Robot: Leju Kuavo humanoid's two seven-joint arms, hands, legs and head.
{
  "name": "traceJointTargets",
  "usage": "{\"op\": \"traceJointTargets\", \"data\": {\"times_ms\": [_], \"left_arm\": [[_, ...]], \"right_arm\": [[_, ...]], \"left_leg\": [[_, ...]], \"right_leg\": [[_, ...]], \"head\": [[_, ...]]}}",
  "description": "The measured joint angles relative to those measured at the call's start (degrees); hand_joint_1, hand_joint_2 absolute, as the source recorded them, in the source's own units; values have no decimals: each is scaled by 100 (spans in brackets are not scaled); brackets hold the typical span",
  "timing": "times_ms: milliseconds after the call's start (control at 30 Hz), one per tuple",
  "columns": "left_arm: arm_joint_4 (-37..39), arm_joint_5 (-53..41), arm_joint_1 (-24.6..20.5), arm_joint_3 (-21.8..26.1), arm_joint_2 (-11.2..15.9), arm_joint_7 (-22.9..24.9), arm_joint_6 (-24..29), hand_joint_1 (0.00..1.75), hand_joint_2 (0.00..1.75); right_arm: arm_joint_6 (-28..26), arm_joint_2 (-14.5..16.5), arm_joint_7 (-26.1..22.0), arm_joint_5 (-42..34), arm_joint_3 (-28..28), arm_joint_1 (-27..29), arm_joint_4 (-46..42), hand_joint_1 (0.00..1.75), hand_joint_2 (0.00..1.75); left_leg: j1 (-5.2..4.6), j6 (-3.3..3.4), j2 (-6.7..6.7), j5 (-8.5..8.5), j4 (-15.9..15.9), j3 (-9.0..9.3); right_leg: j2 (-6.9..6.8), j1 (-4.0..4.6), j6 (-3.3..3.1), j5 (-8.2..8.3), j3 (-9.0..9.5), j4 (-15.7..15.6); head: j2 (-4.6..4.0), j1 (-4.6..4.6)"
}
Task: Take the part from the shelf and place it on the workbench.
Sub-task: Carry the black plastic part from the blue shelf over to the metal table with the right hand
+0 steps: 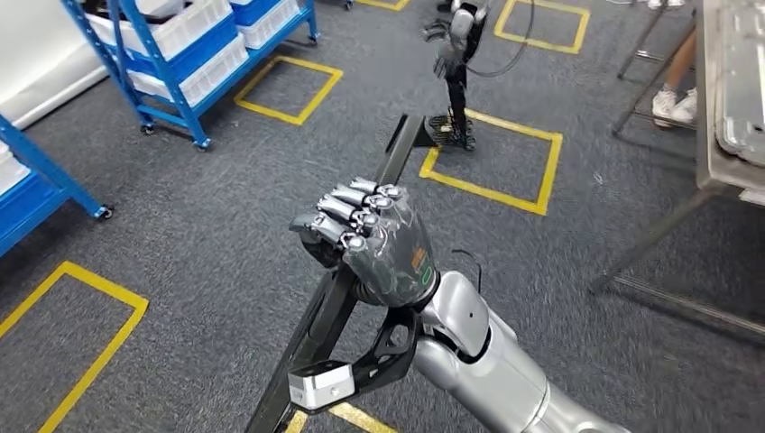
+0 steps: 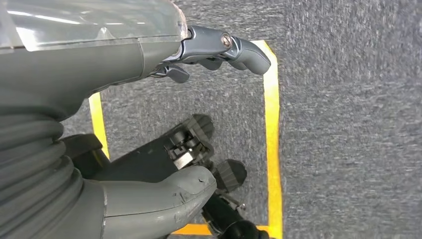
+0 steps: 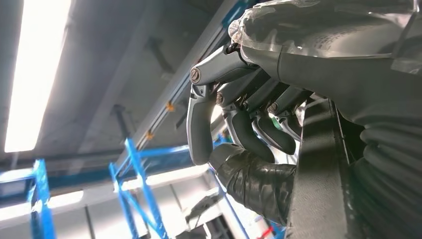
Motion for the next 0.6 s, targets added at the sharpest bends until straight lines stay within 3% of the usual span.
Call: {"op": "traceJointTargets", "data": {"times_ms": [67,133,200,267,300,333,367,433,467,533,567,600], "left_arm": [[-1,45,-6,1,-9,-13,-7,0,175],[-1,76,-22,2,-22,-21,-8,0,175],[-1,82,-23,2,-27,-20,-11,0,175],[-1,70,2,1,-25,-13,-27,0,175],[-1,62,15,-1,-21,-8,-33,0,175],[-1,57,22,-2,-17,-5,-36,0,175],[-1,53,23,-3,-13,-3,-33,0,175],[-2,58,15,-5,-2,3,-28,0,175],[-3,64,12,-7,3,5,-27,0,175],[-3,81,19,-12,12,9,-26,0,175],[-3,95,21,-17,14,8,-25,0,175],[-3,107,17,-23,14,7,-22,0,175]], "right_arm": [[6,-8,22,1,0,-9,-10,175,175],[25,-17,49,4,0,-25,-19,175,175],[44,-18,62,8,0,-44,-24,175,175],[46,-17,63,11,0,-43,-24,175,175],[43,-18,63,13,0,-38,-24,175,175],[39,-19,63,16,0,-34,-24,175,175],[36,-19,64,22,0,-33,-25,175,175],[28,-20,66,45,0,-34,-32,175,175],[24,-20,67,57,0,-33,-38,175,175],[5,-27,70,67,0,-22,-57,175,175],[-5,-35,73,66,0,-12,-65,175,175],[-15,-45,74,62,0,-2,-74,175,175]], "left_leg": [[3,-56,84,-28,8,14],[36,-110,-63,-171,166,-33],[58,-143,-364,-507,741,-274],[59,-150,-490,-788,1467,-621],[59,-143,-506,-790,1637,-717],[58,-130,-518,-681,1595,-718],[58,-110,-546,-481,1339,-619],[70,-68,-772,-96,579,-304],[76,-56,-903,-3,302,-184],[69,-43,-1034,10,119,-105],[66,-28,-982,22,91,-96],[72,0,-916,44,63,-90]], "right_leg": [[130,10,-63,16,-12,-5],[246,-6,-128,42,-7,-30],[360,-20,-180,58,-1,-42],[501,-7,-201,60,-3,-34],[583,2,-203,60,-4,-28],[667,7,-203,60,-3,-19],[749,9,-203,59,-1,-8],[896,8,-188,55,-12,19],[965,1,-168,60,-35,33],[1087,-26,-105,88,-90,33],[1152,-37,-66,110,-111,19],[1133,-35,-37,110,-122,21]], "head": [[0,0],[0,-1],[0,-1],[0,-2],[0,-2],[0,-2],[0,-2],[0,-1],[0,-1],[0,-1],[0,-1],[0,-1]]}}
